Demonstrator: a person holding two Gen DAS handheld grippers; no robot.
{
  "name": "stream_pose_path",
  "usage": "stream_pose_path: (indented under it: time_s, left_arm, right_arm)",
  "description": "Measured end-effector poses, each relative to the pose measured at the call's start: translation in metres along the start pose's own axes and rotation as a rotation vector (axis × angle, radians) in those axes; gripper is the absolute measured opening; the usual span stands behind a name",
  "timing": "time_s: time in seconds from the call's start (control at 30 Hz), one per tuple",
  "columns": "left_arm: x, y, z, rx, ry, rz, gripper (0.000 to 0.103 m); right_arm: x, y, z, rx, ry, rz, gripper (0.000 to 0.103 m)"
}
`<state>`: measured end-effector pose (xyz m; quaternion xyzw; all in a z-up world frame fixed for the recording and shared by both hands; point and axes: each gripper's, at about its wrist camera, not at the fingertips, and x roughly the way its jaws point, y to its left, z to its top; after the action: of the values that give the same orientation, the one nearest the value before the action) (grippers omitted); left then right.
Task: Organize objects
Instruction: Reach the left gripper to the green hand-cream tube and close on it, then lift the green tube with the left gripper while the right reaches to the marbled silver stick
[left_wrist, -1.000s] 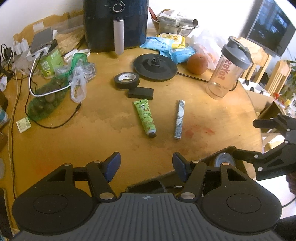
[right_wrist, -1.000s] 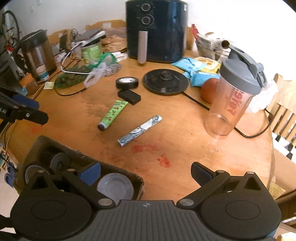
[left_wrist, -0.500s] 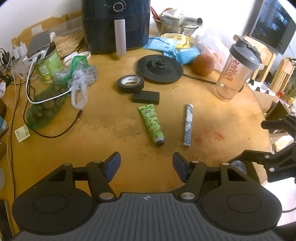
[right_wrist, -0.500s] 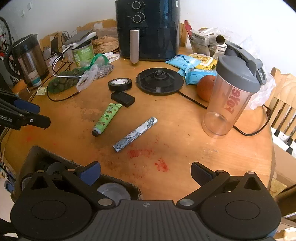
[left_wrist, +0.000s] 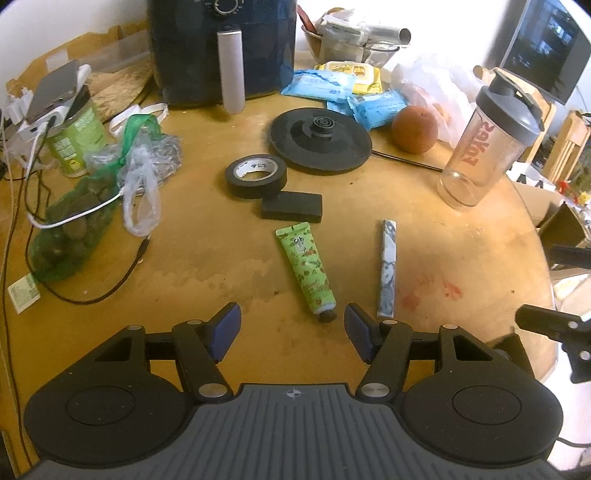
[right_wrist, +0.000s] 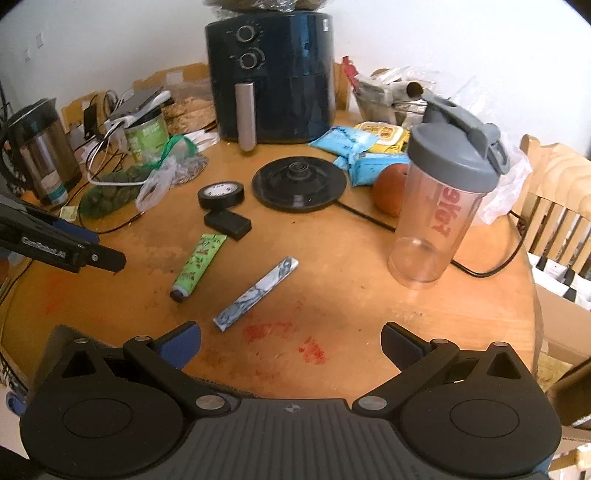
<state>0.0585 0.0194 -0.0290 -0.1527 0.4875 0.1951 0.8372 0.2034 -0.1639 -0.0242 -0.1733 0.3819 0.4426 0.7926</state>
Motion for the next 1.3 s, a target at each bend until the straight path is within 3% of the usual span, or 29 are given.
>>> stream_pose_path:
  time_s: [0.73, 1.07, 1.23, 1.3]
  left_arm:
    - [0.081, -0.004, 0.030, 0.055, 0.093, -0.049, 0.060]
    - [0.105, -0.005, 0.037, 0.061, 0.134, -0.047, 0.042]
    - [0.108, -0.005, 0.037, 0.065, 0.129, -0.030, 0.029]
    - [0.107, -0.005, 0.036, 0.069, 0.130, -0.036, 0.028]
  right_arm:
    - [-0.012, -0.022, -0.009, 0.106, 0.060, -0.032, 0.103]
    - [-0.019, -0.029, -0.017, 0.140, 0.072, -0.042, 0.103]
    - [-0.021, -0.030, -0.020, 0.144, 0.074, -0.047, 0.103]
    - [-0.022, -0.030, -0.021, 0.146, 0.074, -0.047, 0.103]
